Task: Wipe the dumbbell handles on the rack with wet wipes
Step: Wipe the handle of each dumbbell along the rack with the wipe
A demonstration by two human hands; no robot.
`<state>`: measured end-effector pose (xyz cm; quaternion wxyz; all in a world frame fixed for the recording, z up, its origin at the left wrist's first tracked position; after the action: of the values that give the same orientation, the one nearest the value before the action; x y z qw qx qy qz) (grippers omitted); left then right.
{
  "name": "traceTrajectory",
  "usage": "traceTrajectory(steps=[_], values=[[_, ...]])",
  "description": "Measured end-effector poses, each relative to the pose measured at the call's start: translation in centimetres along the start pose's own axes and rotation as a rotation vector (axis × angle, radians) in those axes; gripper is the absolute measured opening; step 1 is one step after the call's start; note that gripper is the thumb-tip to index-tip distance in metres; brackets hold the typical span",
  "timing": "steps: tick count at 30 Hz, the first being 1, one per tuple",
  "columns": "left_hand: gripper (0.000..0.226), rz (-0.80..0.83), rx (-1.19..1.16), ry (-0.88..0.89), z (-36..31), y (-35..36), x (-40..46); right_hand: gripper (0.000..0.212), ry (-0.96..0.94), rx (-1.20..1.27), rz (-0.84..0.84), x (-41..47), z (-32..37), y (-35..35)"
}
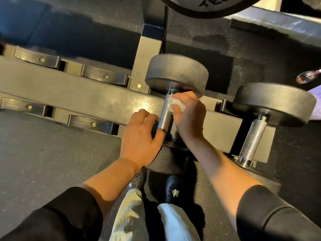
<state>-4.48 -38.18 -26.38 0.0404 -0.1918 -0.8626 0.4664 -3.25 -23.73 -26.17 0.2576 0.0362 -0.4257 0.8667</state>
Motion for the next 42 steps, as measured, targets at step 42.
traceTrajectory(steps=[42], values=[[0.039, 0.159, -0.368, -0.021, 5.7, 1.1, 1.6, 0.030, -0.190, -0.463, 0.338, 1.2, 7.0, 2.7]])
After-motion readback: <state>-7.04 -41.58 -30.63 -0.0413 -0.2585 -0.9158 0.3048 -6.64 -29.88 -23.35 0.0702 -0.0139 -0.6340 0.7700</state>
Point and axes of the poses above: each hand's wrist, its own x-axis towards the middle knuckle, its own y-axis out of the palm, z = x × y, the point moved 7 cm from there along x, towards the middle knuckle, and after that the axes turned 11 degrees about -y, right-handed, at the moved point
